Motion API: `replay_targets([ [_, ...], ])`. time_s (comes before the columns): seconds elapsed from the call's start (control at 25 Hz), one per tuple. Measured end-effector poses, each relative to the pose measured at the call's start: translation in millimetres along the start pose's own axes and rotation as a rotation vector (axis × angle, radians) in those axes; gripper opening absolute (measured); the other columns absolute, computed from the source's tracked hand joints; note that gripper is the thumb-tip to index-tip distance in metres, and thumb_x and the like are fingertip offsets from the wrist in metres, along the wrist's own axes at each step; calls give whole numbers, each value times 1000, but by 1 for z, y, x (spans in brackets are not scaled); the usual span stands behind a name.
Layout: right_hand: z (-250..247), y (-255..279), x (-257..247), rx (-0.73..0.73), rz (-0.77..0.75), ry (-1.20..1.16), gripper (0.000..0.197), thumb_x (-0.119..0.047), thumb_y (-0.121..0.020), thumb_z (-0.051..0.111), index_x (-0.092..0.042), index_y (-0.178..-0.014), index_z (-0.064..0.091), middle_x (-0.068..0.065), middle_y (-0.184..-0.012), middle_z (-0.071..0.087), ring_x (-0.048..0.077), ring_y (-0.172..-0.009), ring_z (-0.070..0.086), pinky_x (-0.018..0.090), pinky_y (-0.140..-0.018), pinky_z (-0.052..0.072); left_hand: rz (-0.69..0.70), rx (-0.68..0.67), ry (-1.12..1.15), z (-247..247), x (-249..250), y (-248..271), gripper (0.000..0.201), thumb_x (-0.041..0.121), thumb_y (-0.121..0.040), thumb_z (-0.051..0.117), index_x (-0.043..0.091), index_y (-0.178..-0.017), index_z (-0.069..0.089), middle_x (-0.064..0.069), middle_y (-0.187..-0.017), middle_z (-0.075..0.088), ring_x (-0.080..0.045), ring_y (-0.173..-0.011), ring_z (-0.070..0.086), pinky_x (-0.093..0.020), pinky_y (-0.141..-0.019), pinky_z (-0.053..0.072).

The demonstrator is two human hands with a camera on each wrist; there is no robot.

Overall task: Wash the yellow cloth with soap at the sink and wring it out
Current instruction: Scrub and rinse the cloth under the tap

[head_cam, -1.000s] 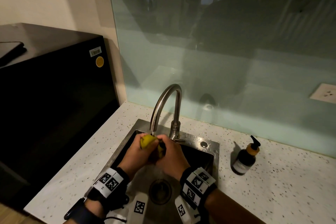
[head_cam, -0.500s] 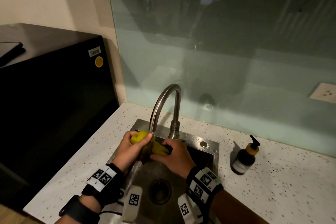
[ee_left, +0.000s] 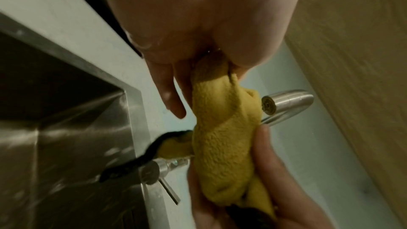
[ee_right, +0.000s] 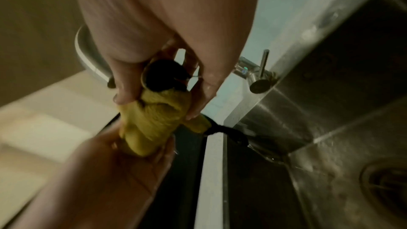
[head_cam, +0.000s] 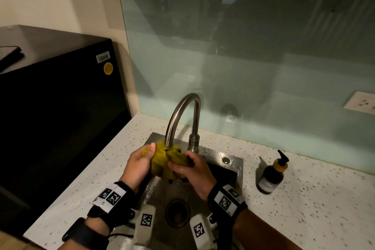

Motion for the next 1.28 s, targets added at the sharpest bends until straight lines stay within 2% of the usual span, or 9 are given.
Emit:
replay_targets([
  [0.16, -11, -7, 4, 30, 95, -318, 29, -16, -81, 77, -9, -106, 63, 11, -111, 72, 30, -109, 67, 43, -87, 55, 65, 84, -14, -17, 11, -5, 22, 7, -101, 52, 7, -111, 71, -14, -99, 77, -22, -87, 75, -26, -74, 62],
  [0.28, -11, -7, 5, 33, 102, -374, 33, -10, -84, 72, -1, -110, 55, 14, -113, 71, 33, -111, 65, 49, -92, 53, 8, 78, -76, -19, 4, -9, 27, -2, -96, 58, 11, -117, 70, -15, -110, 74, -27, -98, 71, -30, -80, 61],
  [0.44, -6, -6, 0, 11, 34, -310, 25, -8, -85, 70, 0, -104, 55, 23, -110, 69, 41, -107, 65, 53, -87, 55, -69, -195, -306, 9, -12, -1, 50, -14, -86, 64, 15, -127, 62, -11, -114, 71, -19, -95, 71, -26, -70, 62],
  [0.56, 6, -5, 1, -22, 33, -302, 34, -8, -84, 70, 4, -112, 56, 25, -110, 69, 41, -106, 66, 56, -93, 53, -8, -281, -485, 17, -22, -5, 71, -13, -73, 78, 10, -135, 54, -5, -117, 68, -18, -103, 70, -31, -79, 63],
  [0.68, 10, -1, -8, 10, 10, -193, 26, -17, -83, 75, -11, -105, 63, 13, -105, 72, 28, -99, 70, 43, -85, 58, 1, -222, -481, 10, -35, -14, 53, 2, -69, 79, 10, -119, 66, -14, -107, 74, -34, -100, 72, -56, -86, 59],
  [0.84, -19, -1, -21, 190, -57, 268, 47, -34, -81, 75, -24, -123, 53, -4, -116, 62, 8, -99, 62, 14, -71, 50, 10, -63, -490, -3, -35, -14, 21, -1, -89, 66, 9, -108, 67, -17, -97, 75, -40, -90, 71, -55, -88, 58],
  [1.08, 22, 12, -4, -182, -129, 476, 95, -20, -77, 78, -30, -152, 20, -13, -140, 43, 3, -127, 46, 5, -92, 40, -83, -118, -198, 3, -40, -13, 37, 0, -89, 64, 13, -123, 62, -19, -115, 72, -39, -112, 67, -59, -101, 51],
  [1.2, 10, 4, -3, -23, -114, 500, 69, -12, -86, 69, -25, -145, 35, -6, -133, 57, 8, -121, 55, 13, -95, 42, -88, -281, -201, 25, -43, -10, 40, 15, -90, 64, 4, -127, 56, -26, -114, 68, -50, -105, 65, -68, -92, 52],
  [1.28, -1, 0, -8, 64, -120, 542, 44, -11, -93, 61, -21, -134, 50, -9, -124, 60, 5, -109, 57, 11, -88, 47, -75, -298, -262, 27, -34, -6, 50, 27, -84, 73, 6, -126, 55, -25, -113, 68, -45, -99, 68, -67, -87, 54],
])
Point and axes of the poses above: each hand's wrist, its own y-axis away from the middle knuckle, its own z-axis out of the palm, x = y × z, the point moved 10 cm from there along -y, towards the middle knuckle
